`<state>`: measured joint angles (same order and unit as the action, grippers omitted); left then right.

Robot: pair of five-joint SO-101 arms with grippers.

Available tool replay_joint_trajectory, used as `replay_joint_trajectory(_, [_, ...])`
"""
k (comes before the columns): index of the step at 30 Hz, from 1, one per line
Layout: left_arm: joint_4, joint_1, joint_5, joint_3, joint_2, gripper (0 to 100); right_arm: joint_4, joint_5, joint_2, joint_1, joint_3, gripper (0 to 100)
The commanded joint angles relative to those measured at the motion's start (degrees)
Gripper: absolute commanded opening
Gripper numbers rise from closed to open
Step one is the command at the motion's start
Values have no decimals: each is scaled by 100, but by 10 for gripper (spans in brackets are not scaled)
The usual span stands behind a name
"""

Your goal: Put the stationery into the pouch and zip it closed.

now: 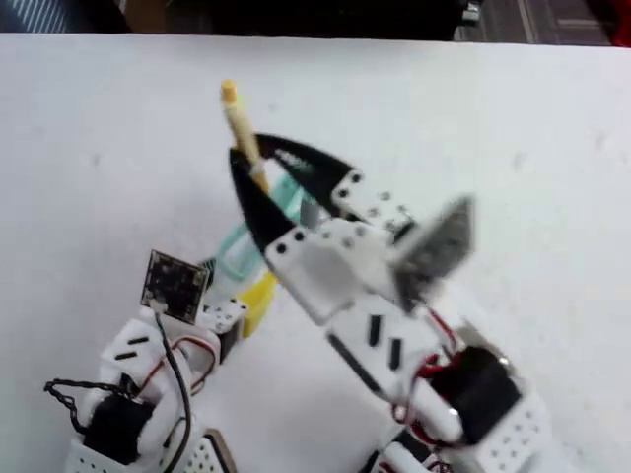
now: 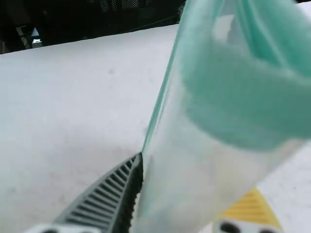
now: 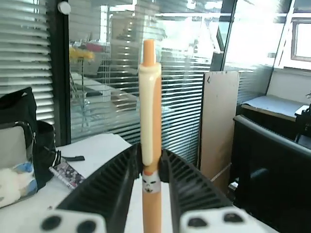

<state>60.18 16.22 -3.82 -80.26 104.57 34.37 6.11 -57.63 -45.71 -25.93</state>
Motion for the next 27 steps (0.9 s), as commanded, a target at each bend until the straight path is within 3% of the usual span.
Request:
replay_joint_trajectory(1, [35,57,-9,264,-163,242,-409,-44,-110,-22,-413,15])
replay_joint_trajectory(18, [26,57,-9,273,-163,242,-75,-9,-699,-48,-1565,19])
replay_joint_trajectory(25, [26,57,-9,264,-163,242,655,-9,-831,-48,-1521,298])
replay_joint_trajectory(27, [26,57,-9,255,-163,242,708,-9,-831,-48,-1503,312])
